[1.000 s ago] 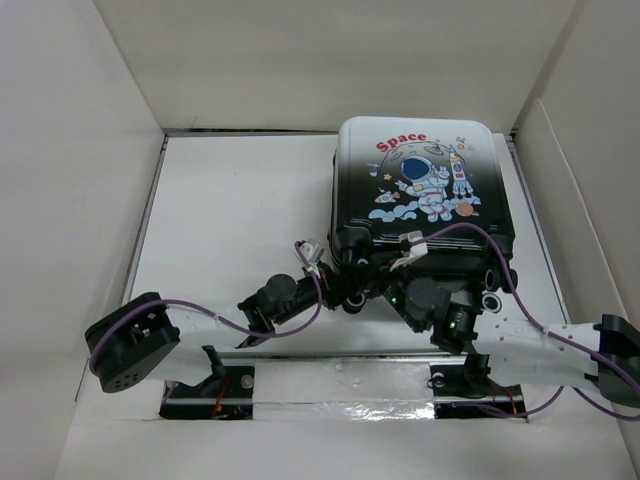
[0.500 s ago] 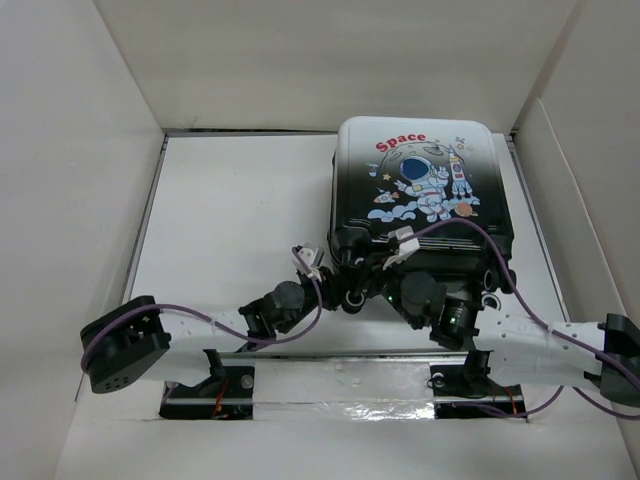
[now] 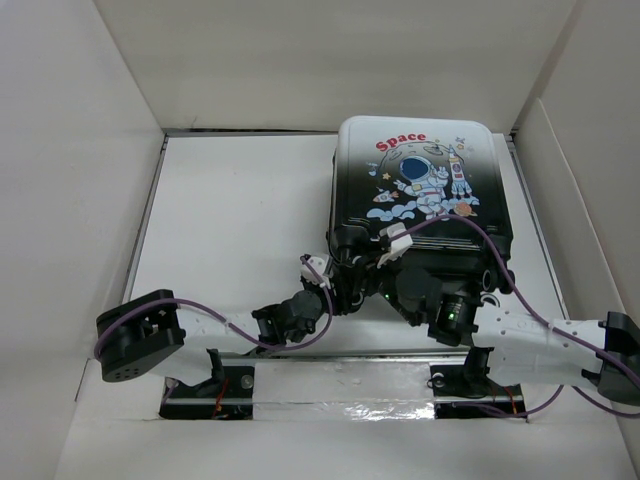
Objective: Pack the luggage
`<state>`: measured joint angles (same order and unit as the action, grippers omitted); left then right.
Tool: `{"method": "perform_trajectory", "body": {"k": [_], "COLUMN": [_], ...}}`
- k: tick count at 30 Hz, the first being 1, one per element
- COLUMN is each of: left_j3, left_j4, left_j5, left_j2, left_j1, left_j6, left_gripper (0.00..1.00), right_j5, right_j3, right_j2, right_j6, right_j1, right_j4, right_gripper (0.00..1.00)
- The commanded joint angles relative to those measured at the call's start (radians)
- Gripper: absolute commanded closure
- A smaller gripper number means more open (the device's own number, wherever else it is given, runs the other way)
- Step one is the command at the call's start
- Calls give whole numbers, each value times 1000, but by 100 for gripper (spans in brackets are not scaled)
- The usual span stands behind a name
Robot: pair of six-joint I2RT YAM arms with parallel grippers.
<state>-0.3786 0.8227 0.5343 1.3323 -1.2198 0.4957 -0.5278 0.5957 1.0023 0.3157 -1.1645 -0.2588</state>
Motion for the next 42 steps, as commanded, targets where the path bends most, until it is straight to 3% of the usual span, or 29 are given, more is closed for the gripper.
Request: {"method": "perform_trajectory", "body": {"k": [1,11,15,22,32,39,42], "left_j3": [-25,-51,-85,-166,-175,-131,-94], "left_j4": [-10,-30,56,157,243,475,498], "left_j5": [93,128,154,216,372,487,491], "left_j2": [-18,4,85,195,206,214,162], "left_j1": [3,3,3,3,3,22,42], "left_j6": [14,-19,-66,-128,-151,-219,-240], "left_gripper": [50,48,49,59,59,100,100], "right_j5": [46,74,95,152,225,249,244], "right_j3": [79,75,65,52,16,-2,-25], "right_j2": [-13,-4,-13,-34,-48,-68,-89], "right_j6": [6,8,2,2,22,39,51], "right_j1": [-4,-4,-4,-4,-4,-4,-4], "right_j4": [-112,-137,-155,-158,-181,-178,-174], "right_gripper": [100,100,100,100,100,100,100]}}
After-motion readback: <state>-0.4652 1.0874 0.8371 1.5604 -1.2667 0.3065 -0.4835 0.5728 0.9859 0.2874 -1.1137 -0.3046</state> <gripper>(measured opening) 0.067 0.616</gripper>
